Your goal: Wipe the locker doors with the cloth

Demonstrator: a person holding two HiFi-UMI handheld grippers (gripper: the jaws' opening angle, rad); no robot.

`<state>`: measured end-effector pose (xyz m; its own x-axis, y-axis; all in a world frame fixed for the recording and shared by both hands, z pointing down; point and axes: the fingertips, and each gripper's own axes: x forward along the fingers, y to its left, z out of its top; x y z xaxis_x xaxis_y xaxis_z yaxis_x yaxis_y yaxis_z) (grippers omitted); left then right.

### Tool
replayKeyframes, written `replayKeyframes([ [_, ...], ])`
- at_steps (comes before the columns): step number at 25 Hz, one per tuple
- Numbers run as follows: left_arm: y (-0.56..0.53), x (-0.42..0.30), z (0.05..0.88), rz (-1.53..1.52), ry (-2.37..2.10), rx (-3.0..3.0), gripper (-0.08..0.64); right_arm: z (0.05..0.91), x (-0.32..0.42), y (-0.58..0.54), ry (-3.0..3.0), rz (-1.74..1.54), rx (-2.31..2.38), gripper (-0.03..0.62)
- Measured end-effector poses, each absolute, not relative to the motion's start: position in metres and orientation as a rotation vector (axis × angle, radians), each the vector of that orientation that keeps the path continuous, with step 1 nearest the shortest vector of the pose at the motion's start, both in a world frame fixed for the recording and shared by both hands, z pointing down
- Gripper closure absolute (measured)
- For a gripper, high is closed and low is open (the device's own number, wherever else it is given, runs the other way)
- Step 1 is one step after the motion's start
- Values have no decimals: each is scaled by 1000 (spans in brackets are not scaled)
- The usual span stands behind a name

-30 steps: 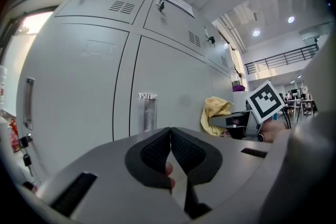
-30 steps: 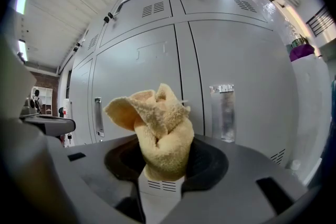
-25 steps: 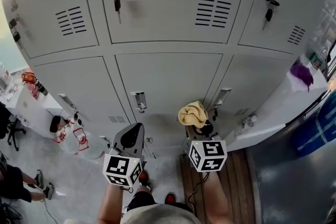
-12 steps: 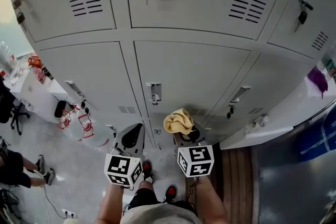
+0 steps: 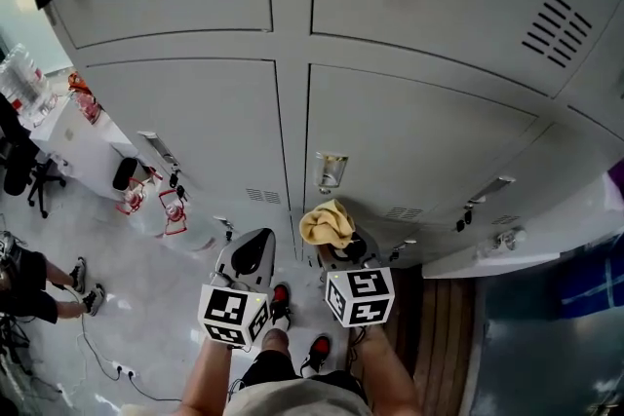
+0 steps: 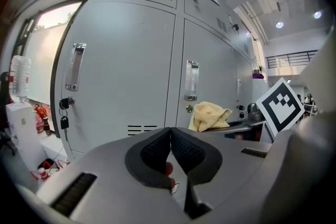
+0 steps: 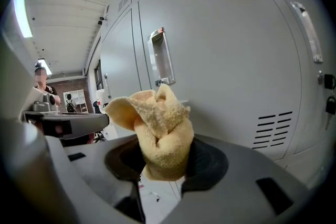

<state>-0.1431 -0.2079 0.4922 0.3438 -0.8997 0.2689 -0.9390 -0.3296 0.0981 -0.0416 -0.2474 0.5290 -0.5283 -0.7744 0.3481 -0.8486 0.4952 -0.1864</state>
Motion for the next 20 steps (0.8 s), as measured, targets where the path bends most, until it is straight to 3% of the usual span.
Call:
replayKeyframes([
  [20,-219,-163,511,240,-1660,2321,537,552,-60,-272,-2503,594,1377,410],
])
